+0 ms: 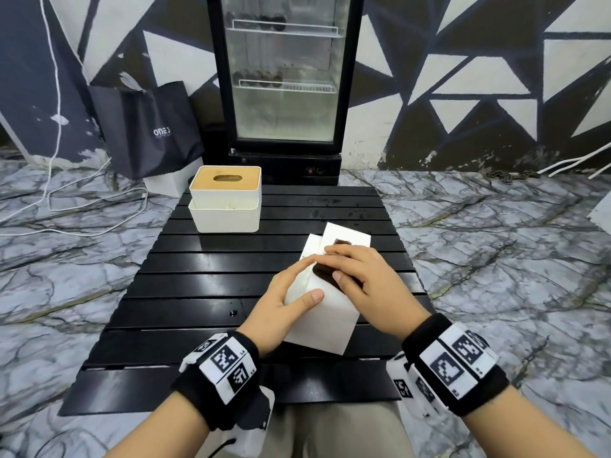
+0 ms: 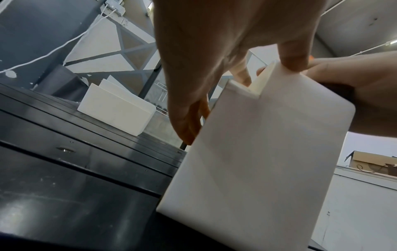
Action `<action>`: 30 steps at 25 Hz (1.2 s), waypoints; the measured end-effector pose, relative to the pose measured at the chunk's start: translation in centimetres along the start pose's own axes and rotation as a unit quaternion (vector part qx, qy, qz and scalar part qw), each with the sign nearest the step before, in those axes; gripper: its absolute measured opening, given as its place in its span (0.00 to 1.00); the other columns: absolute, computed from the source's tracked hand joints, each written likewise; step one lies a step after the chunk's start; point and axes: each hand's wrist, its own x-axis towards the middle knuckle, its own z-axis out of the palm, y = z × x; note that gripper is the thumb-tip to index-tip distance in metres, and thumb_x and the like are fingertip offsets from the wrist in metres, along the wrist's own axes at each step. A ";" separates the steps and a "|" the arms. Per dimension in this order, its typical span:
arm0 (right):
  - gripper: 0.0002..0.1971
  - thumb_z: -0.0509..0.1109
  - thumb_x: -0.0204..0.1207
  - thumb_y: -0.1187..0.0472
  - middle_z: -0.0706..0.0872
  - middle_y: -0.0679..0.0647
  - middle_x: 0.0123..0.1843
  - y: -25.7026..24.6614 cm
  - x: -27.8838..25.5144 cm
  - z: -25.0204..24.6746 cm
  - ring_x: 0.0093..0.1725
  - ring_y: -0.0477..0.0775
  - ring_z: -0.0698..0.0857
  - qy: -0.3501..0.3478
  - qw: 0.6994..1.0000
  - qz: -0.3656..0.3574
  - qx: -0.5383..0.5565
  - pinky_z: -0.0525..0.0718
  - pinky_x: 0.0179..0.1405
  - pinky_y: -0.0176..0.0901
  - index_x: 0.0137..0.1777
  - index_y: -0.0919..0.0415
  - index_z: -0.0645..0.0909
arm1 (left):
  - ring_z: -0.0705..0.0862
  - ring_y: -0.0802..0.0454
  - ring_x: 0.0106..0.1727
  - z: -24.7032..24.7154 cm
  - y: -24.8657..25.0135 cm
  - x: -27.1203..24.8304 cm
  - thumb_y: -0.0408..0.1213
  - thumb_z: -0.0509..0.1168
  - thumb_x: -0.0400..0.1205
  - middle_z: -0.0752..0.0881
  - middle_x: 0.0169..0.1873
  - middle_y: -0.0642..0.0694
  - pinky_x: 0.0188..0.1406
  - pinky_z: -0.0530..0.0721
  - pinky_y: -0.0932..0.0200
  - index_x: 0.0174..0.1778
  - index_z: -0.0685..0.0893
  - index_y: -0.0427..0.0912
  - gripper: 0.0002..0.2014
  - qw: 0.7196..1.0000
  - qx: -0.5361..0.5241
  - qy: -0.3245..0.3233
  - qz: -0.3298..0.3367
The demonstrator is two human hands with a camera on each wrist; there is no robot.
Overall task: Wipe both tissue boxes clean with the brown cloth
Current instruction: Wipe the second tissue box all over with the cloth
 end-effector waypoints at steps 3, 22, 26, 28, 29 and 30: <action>0.20 0.55 0.76 0.58 0.79 0.45 0.65 -0.1 0.5 0.2 0.66 0.48 0.70 0.019 1.000 0.018 -0.017 0.61 0.65 0.33 0.65 0.45 0.78 | 0.64 0.69 0.76 0.1 0.2 -0.1 0.63 0.65 0.68 0.71 0.70 0.71 0.76 0.62 0.60 0.63 0.69 0.82 0.26 1.000 -0.002 0.008 0.000; 0.20 0.53 0.77 0.55 0.79 0.42 0.64 -0.7 -1.3 1.0 0.63 0.44 0.70 0.036 0.998 -0.036 -0.040 0.59 0.66 0.23 0.65 0.45 0.77 | 0.63 0.72 0.75 0.0 0.0 -0.4 0.62 0.65 0.68 0.70 0.72 0.68 0.79 0.60 0.58 0.68 0.70 0.76 0.30 1.000 -0.004 -0.009 -0.012; 0.18 0.54 0.79 0.56 0.76 0.39 0.65 0.2 -0.7 0.0 0.67 0.42 0.69 -0.001 0.999 -0.045 -0.017 0.59 0.68 0.25 0.66 0.43 0.77 | 0.65 0.68 0.75 -0.1 0.2 -0.4 0.62 0.66 0.67 0.71 0.71 0.64 0.80 0.62 0.50 0.64 0.71 0.81 0.28 1.000 -0.015 -0.012 -0.020; 0.18 0.56 0.78 0.57 0.75 0.39 0.65 0.9 0.2 -0.3 0.68 0.42 0.68 -0.009 0.999 -0.028 -0.014 0.59 0.67 0.26 0.65 0.43 0.77 | 0.67 0.66 0.75 -0.1 0.3 -0.4 0.62 0.66 0.66 0.72 0.71 0.64 0.80 0.63 0.49 0.61 0.72 0.83 0.26 1.000 -0.016 -0.011 -0.023; 0.19 0.56 0.78 0.58 0.76 0.41 0.65 1.4 0.8 -0.5 0.68 0.42 0.68 -0.006 1.000 -0.022 -0.014 0.58 0.67 0.25 0.65 0.45 0.78 | 0.67 0.64 0.75 -0.2 0.2 -0.3 0.62 0.67 0.66 0.72 0.71 0.64 0.80 0.63 0.48 0.61 0.72 0.84 0.26 0.999 -0.017 -0.011 -0.024; 0.19 0.55 0.77 0.59 0.77 0.43 0.66 1.8 1.4 -0.6 0.67 0.43 0.69 -0.001 1.000 -0.019 -0.015 0.57 0.66 0.23 0.65 0.47 0.78 | 0.67 0.63 0.76 -0.2 0.1 -0.3 0.62 0.67 0.66 0.71 0.71 0.64 0.80 0.63 0.48 0.61 0.72 0.83 0.26 0.999 -0.019 -0.013 -0.026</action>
